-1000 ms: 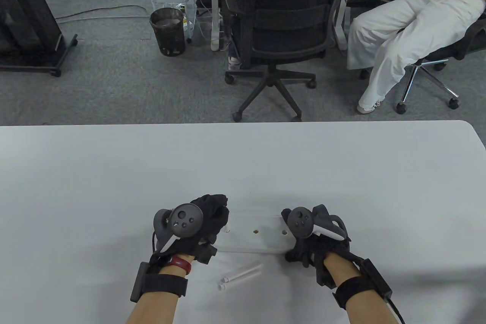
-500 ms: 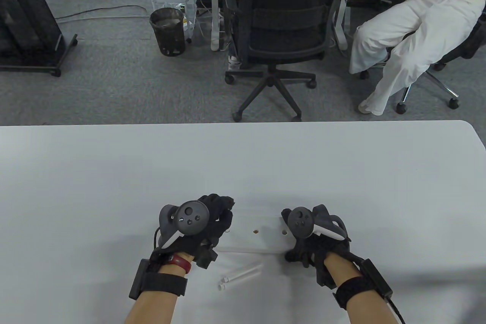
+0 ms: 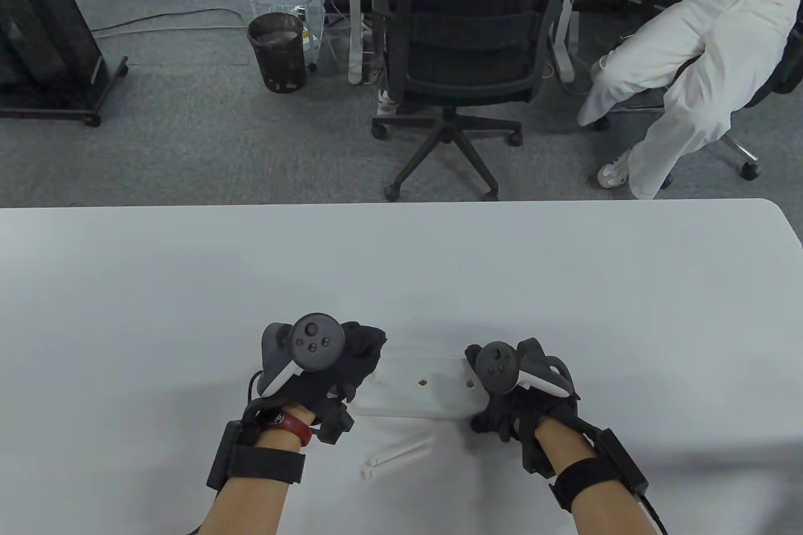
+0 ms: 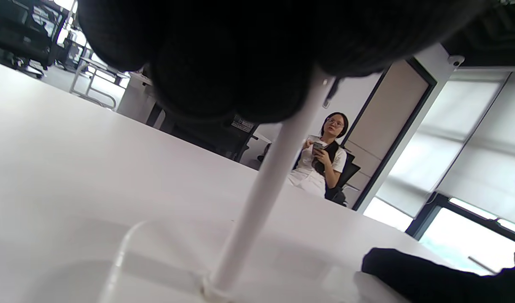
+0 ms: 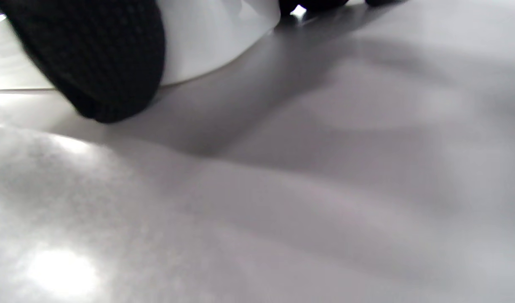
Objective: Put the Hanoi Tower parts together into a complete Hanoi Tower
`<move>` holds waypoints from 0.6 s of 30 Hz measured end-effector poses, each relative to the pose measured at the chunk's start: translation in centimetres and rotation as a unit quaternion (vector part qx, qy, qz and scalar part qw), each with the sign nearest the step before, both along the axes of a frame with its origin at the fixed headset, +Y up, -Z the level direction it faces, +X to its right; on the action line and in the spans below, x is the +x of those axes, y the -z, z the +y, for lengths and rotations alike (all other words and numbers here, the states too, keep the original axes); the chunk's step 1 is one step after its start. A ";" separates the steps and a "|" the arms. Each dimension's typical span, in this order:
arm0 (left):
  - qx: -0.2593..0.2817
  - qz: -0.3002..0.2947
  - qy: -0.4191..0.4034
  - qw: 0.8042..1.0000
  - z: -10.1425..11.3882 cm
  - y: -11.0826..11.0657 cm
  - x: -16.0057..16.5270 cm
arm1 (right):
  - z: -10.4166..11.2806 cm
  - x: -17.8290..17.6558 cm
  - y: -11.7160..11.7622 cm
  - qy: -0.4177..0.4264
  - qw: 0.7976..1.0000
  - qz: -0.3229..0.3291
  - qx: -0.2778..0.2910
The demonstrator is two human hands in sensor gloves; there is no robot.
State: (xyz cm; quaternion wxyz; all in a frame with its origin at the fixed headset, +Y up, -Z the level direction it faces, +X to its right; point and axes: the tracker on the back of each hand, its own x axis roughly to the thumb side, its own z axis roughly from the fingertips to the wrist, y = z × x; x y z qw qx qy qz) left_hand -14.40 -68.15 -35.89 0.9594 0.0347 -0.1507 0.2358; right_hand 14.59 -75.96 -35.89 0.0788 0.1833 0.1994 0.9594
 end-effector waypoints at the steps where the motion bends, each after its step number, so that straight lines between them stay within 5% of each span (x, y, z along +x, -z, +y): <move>1: -0.001 0.002 0.002 1.000 0.1 -0.1 0.1 | 0.0 0.0 0.0 -0.001 1.000 0.000 -0.001; 7: 0.006 0.016 0.057 0.998 0.8 -1.2 1.1 | -0.1 0.0 0.1 -0.003 1.000 -0.002 -0.002; 18: 0.113 -0.014 0.027 0.993 5.0 -5.6 3.1 | -0.1 0.0 0.0 -0.002 1.000 -0.003 -0.002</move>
